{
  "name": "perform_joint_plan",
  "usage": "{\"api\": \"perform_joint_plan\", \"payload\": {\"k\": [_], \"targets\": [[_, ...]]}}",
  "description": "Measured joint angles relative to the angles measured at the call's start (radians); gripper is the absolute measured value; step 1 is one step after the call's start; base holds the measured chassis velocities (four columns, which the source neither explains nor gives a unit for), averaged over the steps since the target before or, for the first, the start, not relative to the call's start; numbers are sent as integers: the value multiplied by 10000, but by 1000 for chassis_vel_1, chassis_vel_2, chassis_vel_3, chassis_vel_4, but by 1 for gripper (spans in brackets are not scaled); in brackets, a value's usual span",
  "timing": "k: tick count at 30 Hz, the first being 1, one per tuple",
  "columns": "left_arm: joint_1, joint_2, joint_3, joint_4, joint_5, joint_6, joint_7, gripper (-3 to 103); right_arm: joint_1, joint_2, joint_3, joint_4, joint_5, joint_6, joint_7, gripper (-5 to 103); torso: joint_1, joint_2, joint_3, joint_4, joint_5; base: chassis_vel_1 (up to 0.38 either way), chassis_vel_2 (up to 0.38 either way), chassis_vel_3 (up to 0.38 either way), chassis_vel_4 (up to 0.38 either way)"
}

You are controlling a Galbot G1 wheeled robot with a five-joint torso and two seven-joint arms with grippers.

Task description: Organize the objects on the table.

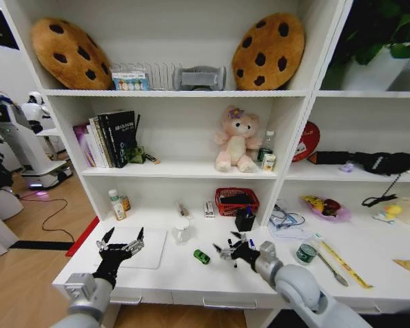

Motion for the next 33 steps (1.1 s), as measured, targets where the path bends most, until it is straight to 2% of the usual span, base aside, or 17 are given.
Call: {"api": "perform_joint_plan", "payload": {"k": [2,4,6,8,15,27,33], "targets": [[0,0,2,0,0,-1,4,100,804,58,-822,-209,922,-614,636,100,0,0,-1,0,1,0,0,0,0],[0,0,2,0,0,-1,4,100,1066,123,-1043,-304,1114,-774,830,100,0,0,0,2,2,0,0,0,0],[0,-1,1,0,-1,-2,3,100,1655,320,-1552,-537,1460,-1330,1033,100,-1,0,0,2,-2,0,0,0,0],[0,-1,2,0,0,-2,3,100,1856,376,-1710,-617,1602,-1429,1081,100,-1,0,0,2,-2,0,0,0,0],[0,-1,1,1,0,-1,4,100,2663,522,-2518,-1195,1673,-1522,1409,100,0,0,0,2,-1,0,0,0,0],[0,0,2,0,0,-2,6,100,2598,394,-2572,-1346,1480,-1529,1361,100,0,0,-1,1,-1,0,0,0,0],[0,-1,1,0,0,-1,10,100,2548,406,-2572,-1472,1051,-1515,1244,100,0,0,-1,1,-1,0,0,0,0]]}}
